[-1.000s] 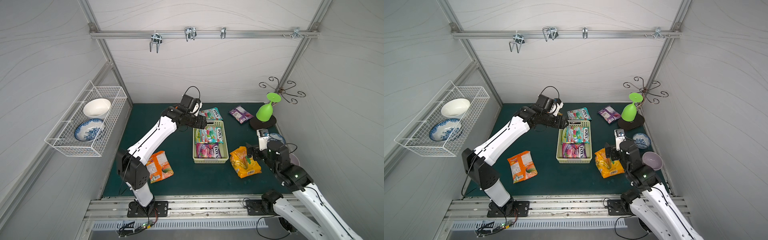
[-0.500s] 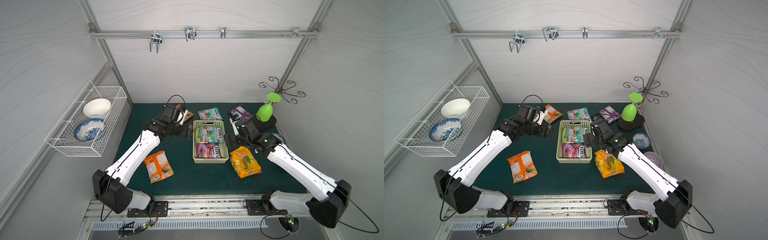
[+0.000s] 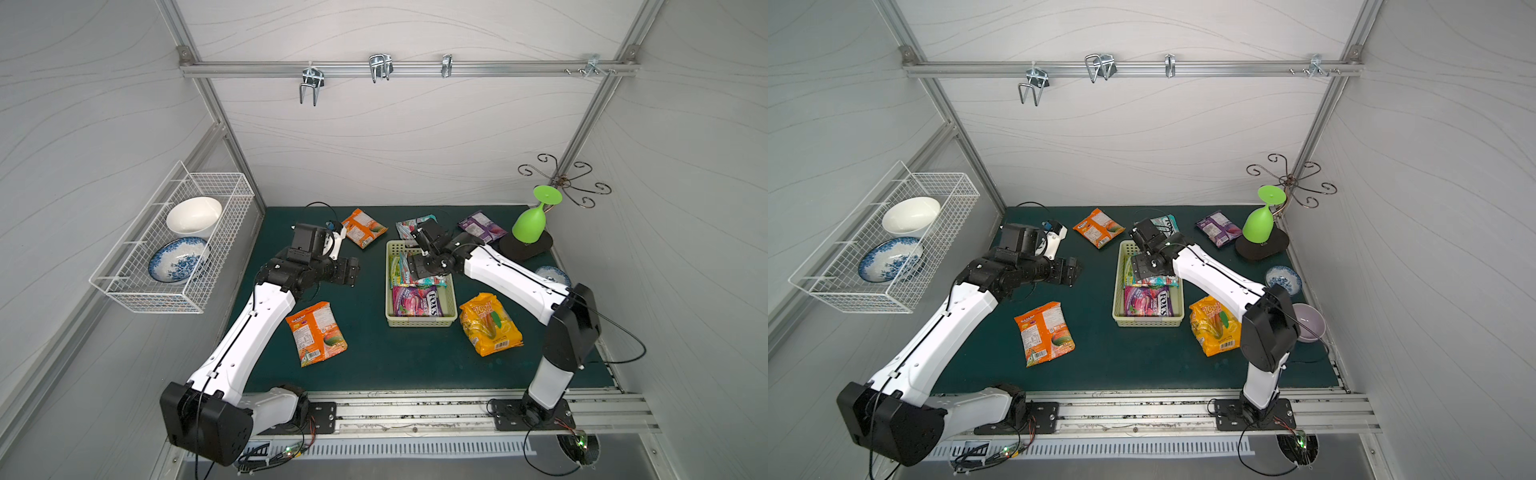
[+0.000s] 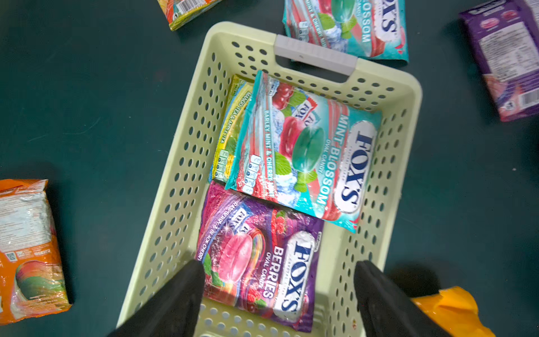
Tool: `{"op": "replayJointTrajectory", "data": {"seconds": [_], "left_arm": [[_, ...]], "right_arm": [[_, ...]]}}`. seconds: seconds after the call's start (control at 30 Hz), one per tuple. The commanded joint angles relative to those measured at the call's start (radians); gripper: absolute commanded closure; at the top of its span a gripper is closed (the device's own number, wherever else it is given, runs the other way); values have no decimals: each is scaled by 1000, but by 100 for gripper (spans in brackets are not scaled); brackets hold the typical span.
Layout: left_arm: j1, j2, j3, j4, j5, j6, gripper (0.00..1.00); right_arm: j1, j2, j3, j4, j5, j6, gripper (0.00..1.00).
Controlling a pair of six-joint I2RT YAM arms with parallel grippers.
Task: Put the candies in the basket
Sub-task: Place the candy in the basket.
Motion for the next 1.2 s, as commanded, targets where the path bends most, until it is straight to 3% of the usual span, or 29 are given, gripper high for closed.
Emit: {"op": "replayJointTrajectory", "data": {"seconds": [0.0,0.4,0.8,1.17], "left_arm": [[29,-26,17,50,14,13,8],[35,-27,-4,85,-8,3,9],[35,-12,32,66,-8,-5,9],[35,0,33,70,-2,-15,9]], "right_arm": [[30,95,103,-90,-1,53,23],[39,358,322,-111,33,91,66],[29,518,470,-116,75,66,75],[-3,577,467,-95,83,83,78]]}}
